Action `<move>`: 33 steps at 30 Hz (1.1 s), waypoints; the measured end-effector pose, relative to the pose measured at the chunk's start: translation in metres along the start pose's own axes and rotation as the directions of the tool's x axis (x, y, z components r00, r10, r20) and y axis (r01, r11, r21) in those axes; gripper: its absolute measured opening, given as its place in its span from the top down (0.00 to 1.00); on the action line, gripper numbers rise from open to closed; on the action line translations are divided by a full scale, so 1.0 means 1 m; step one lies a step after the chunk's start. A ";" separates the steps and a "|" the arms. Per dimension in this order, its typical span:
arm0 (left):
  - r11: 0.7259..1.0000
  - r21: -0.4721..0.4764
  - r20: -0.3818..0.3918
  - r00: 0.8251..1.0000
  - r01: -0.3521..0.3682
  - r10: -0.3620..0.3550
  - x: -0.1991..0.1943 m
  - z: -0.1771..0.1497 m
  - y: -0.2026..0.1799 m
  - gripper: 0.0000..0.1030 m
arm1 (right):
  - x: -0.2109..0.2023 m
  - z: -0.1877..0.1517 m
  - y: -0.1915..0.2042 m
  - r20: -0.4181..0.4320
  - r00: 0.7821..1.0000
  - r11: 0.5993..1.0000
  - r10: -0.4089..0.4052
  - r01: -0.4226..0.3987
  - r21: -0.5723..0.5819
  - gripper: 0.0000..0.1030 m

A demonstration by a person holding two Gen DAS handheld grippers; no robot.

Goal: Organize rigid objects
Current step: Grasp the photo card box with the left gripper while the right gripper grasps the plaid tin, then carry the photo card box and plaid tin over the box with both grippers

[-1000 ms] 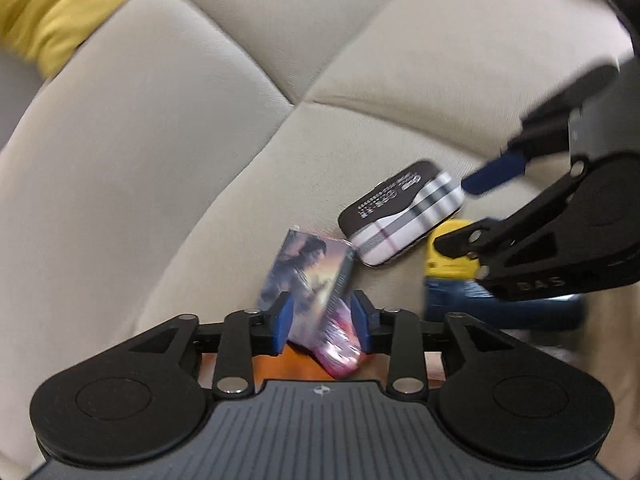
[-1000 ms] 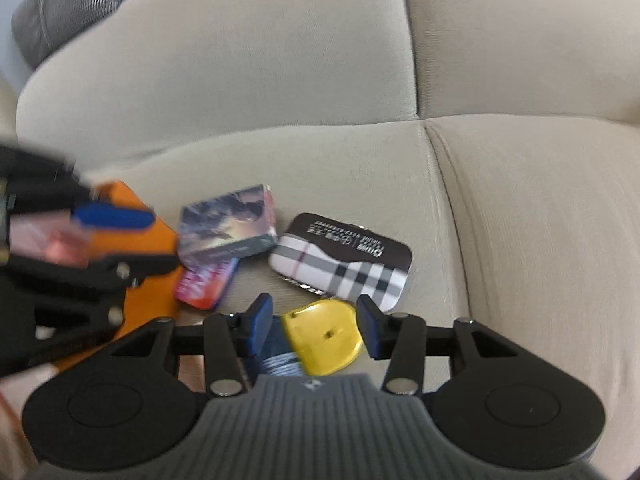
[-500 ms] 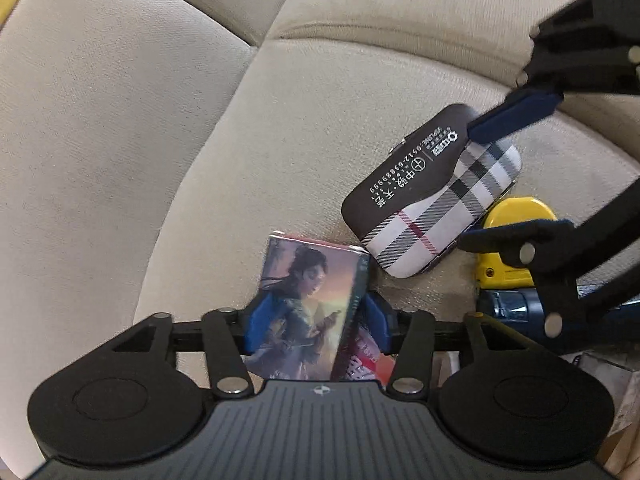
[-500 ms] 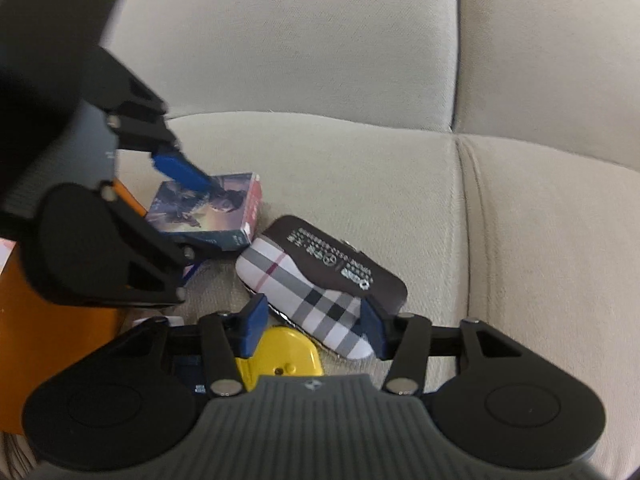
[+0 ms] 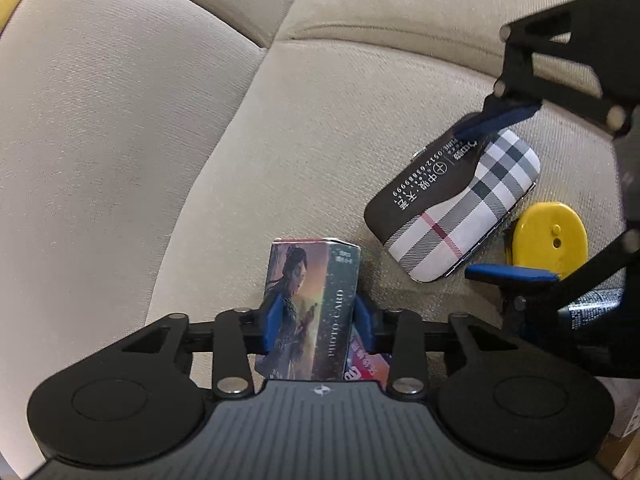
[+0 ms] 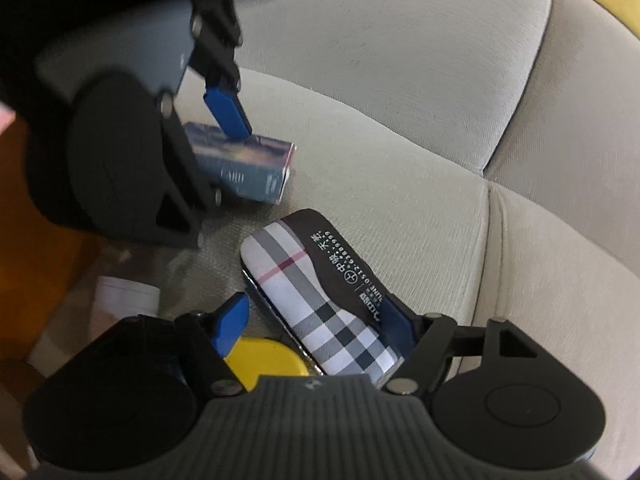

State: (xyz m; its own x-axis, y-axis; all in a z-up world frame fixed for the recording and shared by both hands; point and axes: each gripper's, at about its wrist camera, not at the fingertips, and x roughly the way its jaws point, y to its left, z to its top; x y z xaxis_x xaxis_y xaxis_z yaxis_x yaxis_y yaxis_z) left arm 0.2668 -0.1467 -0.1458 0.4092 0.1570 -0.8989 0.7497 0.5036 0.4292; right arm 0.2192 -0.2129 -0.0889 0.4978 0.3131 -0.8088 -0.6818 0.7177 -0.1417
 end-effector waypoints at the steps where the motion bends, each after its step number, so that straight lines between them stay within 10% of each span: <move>1: 1.000 -0.006 0.006 1.000 0.001 0.000 -0.002 -0.001 0.001 0.62 | 0.002 0.001 0.004 -0.003 1.000 1.000 -0.016 0.016 -0.021 0.28; 8: 0.999 -0.046 0.065 0.998 0.000 0.003 -0.021 -0.009 0.007 0.73 | -0.002 0.004 0.007 0.005 0.999 0.999 -0.053 0.053 -0.002 0.44; 18: 0.915 -0.296 0.206 0.954 0.274 -0.219 -0.054 -0.001 0.037 0.76 | -0.041 0.015 -0.048 0.071 0.997 0.925 0.028 -0.053 0.376 0.81; 22: 0.892 -0.344 0.195 0.951 0.294 -0.239 -0.046 0.003 0.033 0.76 | -0.042 0.006 -0.081 0.054 0.992 0.825 0.115 -0.126 0.551 0.82; 33: 0.842 -0.461 0.167 0.959 0.282 -0.230 -0.018 0.013 0.037 0.75 | -0.031 0.024 -0.081 0.011 0.995 0.852 0.097 -0.089 0.515 0.73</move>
State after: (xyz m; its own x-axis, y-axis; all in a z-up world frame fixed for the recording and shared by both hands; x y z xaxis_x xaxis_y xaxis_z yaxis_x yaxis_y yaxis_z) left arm 0.2942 -0.1420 -0.1122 0.3070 -0.1070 -0.9457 0.5068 0.8594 0.0672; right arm 0.2720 -0.2655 -0.0387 0.4349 0.3881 -0.8126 -0.3491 0.9044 0.2451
